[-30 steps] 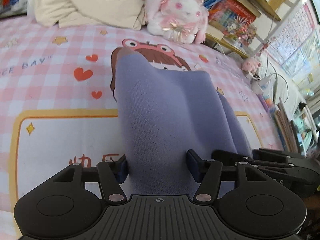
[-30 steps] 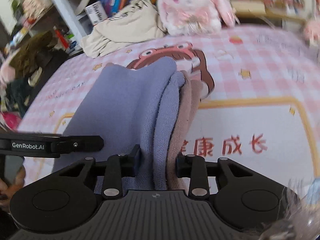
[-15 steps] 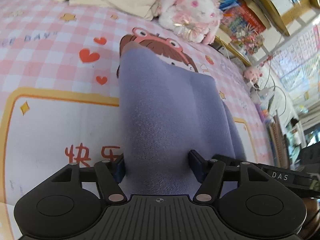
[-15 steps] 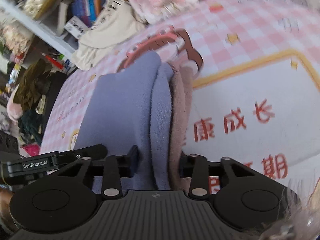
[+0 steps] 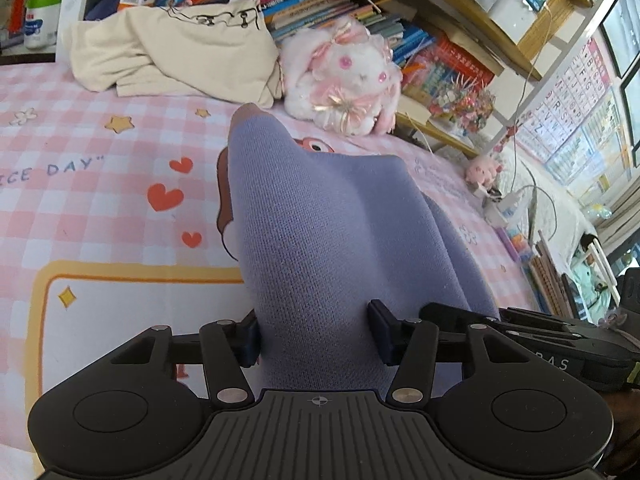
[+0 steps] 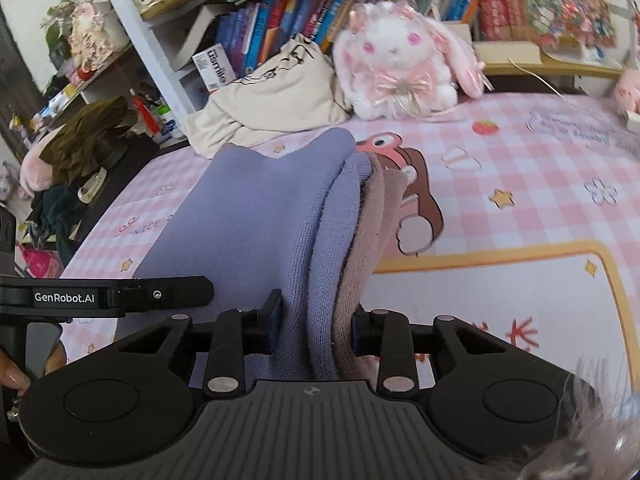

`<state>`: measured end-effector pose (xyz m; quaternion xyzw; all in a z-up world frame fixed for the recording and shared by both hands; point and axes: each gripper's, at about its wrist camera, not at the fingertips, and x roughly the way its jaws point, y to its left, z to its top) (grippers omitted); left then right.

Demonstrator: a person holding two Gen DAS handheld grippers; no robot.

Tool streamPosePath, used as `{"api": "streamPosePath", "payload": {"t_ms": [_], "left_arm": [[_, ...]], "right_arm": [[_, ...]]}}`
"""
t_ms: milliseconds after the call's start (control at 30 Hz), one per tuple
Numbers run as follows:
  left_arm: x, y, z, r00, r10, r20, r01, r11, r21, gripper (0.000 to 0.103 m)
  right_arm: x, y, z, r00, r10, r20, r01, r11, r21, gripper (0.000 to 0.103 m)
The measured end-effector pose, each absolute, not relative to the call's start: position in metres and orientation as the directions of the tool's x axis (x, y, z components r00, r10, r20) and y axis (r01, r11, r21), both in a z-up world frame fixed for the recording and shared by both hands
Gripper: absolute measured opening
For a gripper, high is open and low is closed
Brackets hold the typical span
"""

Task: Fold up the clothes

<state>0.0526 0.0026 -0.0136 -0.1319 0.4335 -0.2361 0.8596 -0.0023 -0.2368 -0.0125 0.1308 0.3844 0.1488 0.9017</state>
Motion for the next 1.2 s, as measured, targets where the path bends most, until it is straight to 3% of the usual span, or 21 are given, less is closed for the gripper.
{"api": "streamPosePath", "payload": {"t_ms": [567,1200], "left_arm": [[0.122,0.024,-0.007,0.573,-0.482,-0.663,0.269,0.875,-0.403,0.052],[0.216,0.047,-0.026,0.583,-0.448,-0.677,0.228,0.891,-0.393,0.053]], "right_arm": [[0.081,-0.214,-0.01,0.672,0.39,-0.63,-0.237,0.919,0.315,0.029],[0.188,-0.195,-0.034,0.646,0.395,-0.653,-0.195,0.913,0.359,0.03]]}}
